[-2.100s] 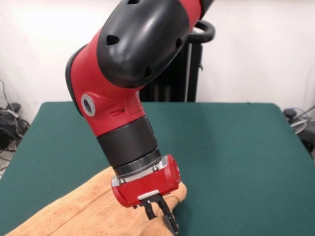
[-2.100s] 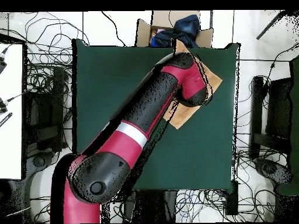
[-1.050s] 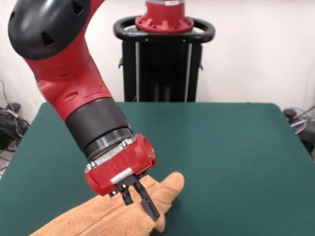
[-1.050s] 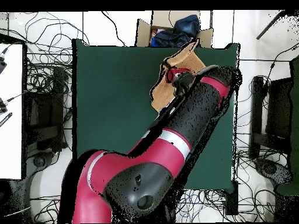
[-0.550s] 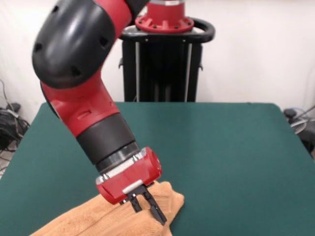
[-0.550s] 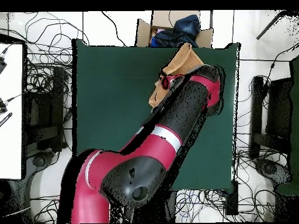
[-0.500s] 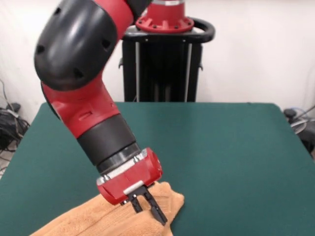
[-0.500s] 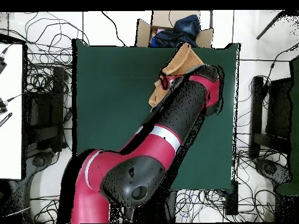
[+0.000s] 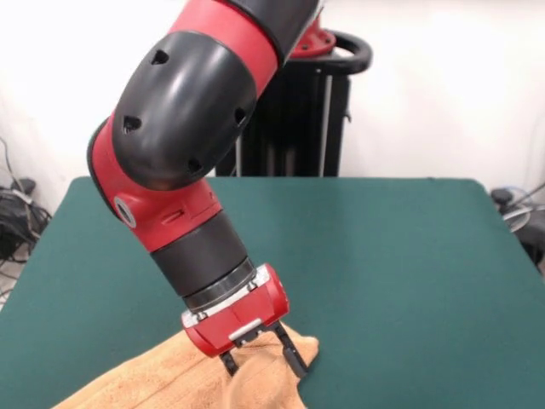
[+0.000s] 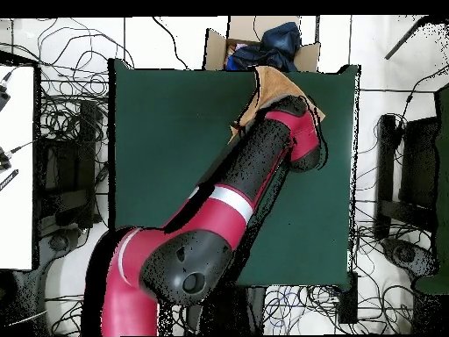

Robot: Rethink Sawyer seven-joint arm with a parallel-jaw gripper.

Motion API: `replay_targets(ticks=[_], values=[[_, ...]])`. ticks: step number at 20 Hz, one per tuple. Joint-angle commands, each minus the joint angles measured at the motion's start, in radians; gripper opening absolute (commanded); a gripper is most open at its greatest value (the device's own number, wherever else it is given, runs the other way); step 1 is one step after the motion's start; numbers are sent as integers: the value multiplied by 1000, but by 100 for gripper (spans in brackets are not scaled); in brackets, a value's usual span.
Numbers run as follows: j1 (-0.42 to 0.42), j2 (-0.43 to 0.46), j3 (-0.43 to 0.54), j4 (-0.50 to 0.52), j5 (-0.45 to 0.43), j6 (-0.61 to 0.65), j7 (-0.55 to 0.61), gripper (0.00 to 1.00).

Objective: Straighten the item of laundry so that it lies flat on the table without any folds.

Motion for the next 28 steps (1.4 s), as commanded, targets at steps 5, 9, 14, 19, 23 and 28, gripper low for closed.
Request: replay_targets(ticks=[5,9,14,19,23,28], values=[[24,60,52,-47,-81,-41,98,100],[35,91,-4,-61,-132,-32,178,100],[52,151,-76,-75,-200,-8,233,100],[58,195,-145,-77,-244,13,260,100],[64,233,-205,-83,-276,6,310,100],[64,241,-222,-79,-266,15,298,100]])
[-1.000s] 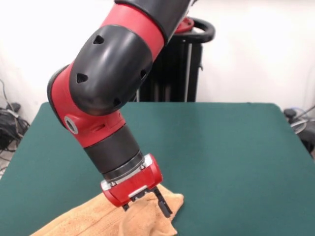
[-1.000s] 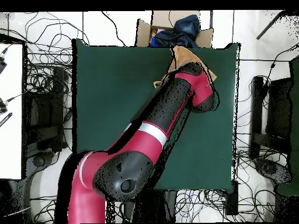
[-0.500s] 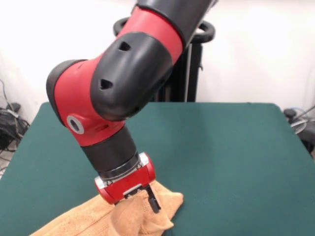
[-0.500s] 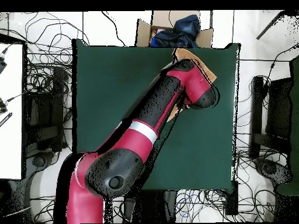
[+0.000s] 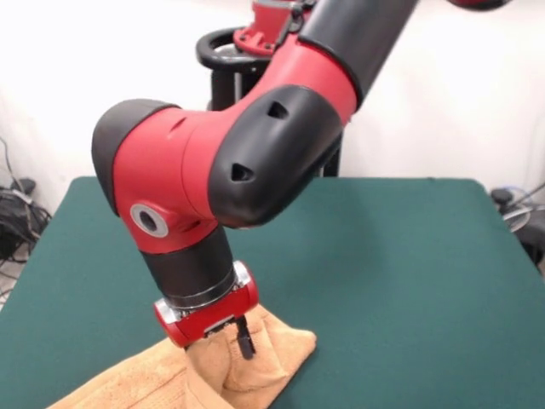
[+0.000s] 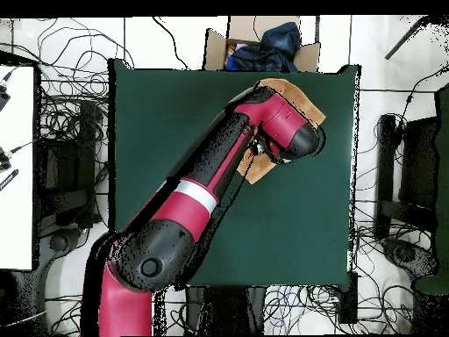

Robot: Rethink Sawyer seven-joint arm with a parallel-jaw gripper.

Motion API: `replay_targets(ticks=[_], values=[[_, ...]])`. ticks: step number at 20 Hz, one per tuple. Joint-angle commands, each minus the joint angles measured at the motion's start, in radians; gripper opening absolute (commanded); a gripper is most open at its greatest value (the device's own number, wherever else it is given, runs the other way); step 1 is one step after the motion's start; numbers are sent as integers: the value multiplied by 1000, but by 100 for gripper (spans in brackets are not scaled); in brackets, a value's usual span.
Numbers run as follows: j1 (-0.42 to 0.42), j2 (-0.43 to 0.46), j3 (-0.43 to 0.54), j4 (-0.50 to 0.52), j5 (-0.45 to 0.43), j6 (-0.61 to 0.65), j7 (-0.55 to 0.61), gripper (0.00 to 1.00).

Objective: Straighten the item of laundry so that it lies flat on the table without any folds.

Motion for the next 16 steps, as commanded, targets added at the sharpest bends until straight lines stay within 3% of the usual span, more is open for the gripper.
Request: replay_targets(ticks=[1,8,16], values=[[0,84,15,16,-4,28,277,100],[10,64,-30,64,-26,8,202,100],[61,-52,-109,81,-39,-91,318,100]])
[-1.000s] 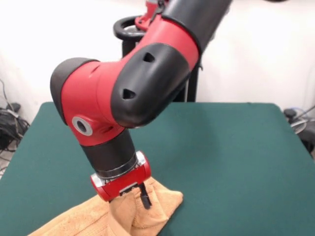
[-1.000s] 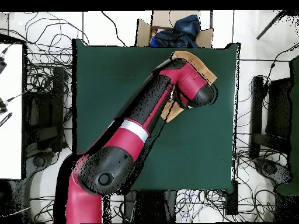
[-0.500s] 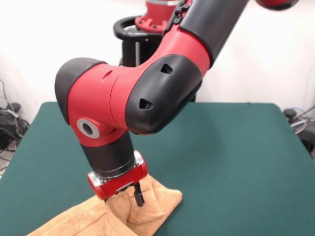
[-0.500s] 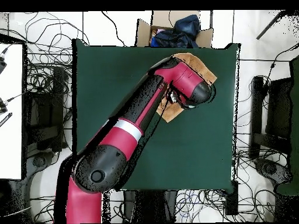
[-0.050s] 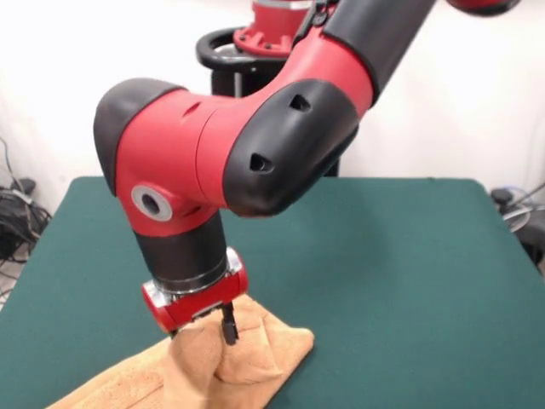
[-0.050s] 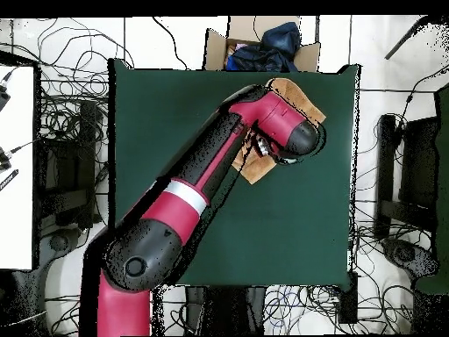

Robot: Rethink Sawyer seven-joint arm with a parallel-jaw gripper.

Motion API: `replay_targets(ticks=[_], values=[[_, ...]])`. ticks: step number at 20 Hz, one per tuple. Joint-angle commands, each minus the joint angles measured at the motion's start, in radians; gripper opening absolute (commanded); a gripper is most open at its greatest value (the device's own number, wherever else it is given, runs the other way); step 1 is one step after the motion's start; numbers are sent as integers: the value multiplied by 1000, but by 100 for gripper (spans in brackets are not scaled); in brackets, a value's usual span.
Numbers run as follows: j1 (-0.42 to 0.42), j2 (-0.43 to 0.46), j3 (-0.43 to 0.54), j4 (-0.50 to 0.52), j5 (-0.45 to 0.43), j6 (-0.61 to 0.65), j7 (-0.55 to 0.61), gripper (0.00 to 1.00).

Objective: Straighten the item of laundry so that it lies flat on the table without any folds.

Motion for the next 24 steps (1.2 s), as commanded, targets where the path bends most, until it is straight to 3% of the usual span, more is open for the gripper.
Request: replay_targets(ticks=[1,13,20,24], values=[[47,-65,-32,58,-13,-90,325,100],[95,-124,3,66,62,-53,468,100],[94,-161,-20,34,27,-105,544,100],[75,-187,14,-5,85,-23,564,100]])
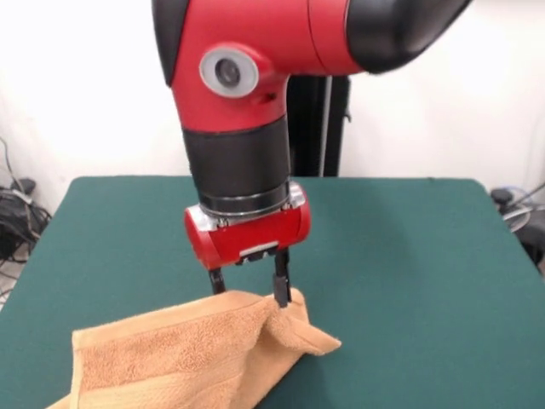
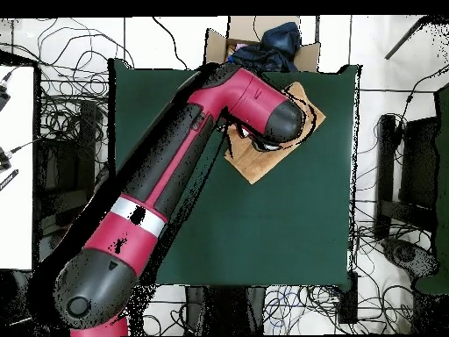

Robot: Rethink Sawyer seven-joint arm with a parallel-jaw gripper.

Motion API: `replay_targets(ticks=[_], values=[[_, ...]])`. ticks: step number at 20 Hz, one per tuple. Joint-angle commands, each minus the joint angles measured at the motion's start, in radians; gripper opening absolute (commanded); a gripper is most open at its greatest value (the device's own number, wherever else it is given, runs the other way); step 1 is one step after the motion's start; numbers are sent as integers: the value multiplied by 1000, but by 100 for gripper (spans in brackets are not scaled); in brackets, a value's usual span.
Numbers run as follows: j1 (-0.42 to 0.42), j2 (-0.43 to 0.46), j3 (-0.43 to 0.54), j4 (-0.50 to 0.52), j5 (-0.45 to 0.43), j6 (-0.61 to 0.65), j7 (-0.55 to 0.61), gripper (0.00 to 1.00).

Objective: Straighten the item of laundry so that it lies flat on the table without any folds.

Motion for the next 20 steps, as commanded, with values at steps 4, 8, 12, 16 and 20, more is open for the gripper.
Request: replay_targets(ticks=[4,8,12,16,20], values=[[-40,-107,142,-41,208,129,249,100],[-57,-103,141,-76,226,97,193,100],[-57,7,51,-137,59,-155,237,100],[-77,-74,156,-117,207,-21,226,100],[-98,-133,287,-73,358,74,60,100]])
